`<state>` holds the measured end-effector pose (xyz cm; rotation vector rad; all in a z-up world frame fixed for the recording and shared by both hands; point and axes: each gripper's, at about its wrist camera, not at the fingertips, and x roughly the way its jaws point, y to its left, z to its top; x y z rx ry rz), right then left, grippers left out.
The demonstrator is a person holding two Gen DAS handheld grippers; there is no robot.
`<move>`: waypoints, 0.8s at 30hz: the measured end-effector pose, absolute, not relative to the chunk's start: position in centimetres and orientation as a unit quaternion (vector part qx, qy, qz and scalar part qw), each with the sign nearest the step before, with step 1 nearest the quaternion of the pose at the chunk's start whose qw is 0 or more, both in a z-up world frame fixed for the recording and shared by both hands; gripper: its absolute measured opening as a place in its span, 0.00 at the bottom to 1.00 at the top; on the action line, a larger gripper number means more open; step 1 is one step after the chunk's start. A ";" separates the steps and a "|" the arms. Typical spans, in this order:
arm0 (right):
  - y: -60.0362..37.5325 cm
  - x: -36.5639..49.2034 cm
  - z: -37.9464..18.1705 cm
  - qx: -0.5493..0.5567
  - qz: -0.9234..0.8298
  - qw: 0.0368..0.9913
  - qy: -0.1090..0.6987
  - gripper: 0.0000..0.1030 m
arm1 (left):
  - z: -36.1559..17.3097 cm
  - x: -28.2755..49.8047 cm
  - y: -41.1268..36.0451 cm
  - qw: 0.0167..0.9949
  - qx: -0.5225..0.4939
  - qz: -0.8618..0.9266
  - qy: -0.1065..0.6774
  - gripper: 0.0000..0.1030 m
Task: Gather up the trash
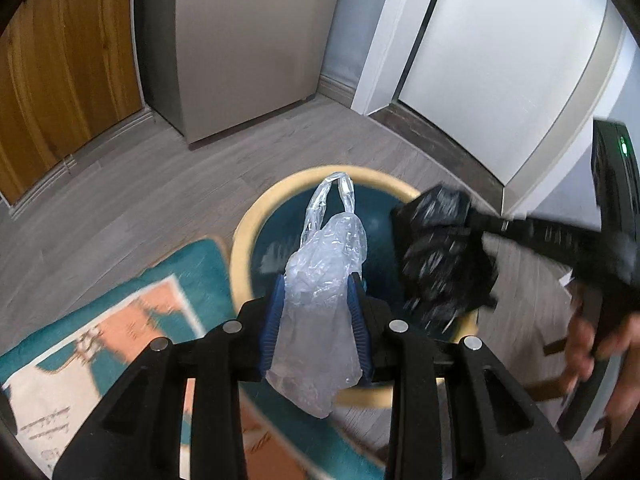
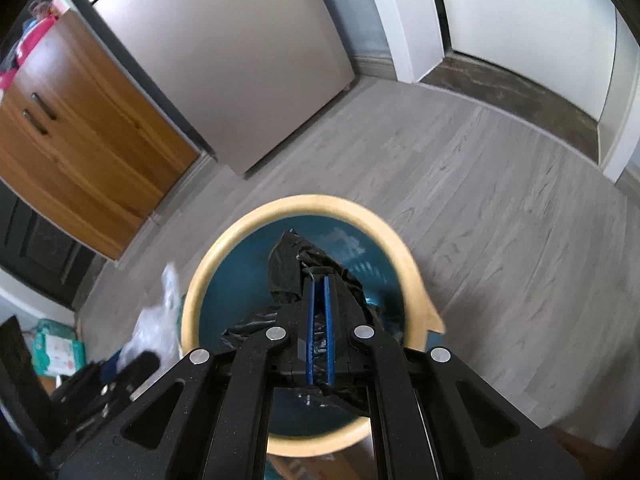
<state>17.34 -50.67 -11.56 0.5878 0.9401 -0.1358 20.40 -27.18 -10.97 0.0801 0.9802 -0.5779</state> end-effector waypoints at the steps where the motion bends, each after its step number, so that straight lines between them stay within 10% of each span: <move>1: -50.4 17.5 -11.8 0.278 -0.061 0.847 0.449 0.05 | -11.1 20.7 -27.5 0.839 0.033 -0.277 0.467 0.39; 7: -49.2 18.1 -12.5 0.265 -0.046 0.844 0.464 0.30 | -11.2 20.5 -27.5 0.842 0.039 -0.266 0.468 0.58; 24: -44.2 9.5 -4.1 0.175 -0.020 0.882 0.437 0.30 | -1.3 8.7 -19.8 0.874 0.092 -0.267 0.395 0.59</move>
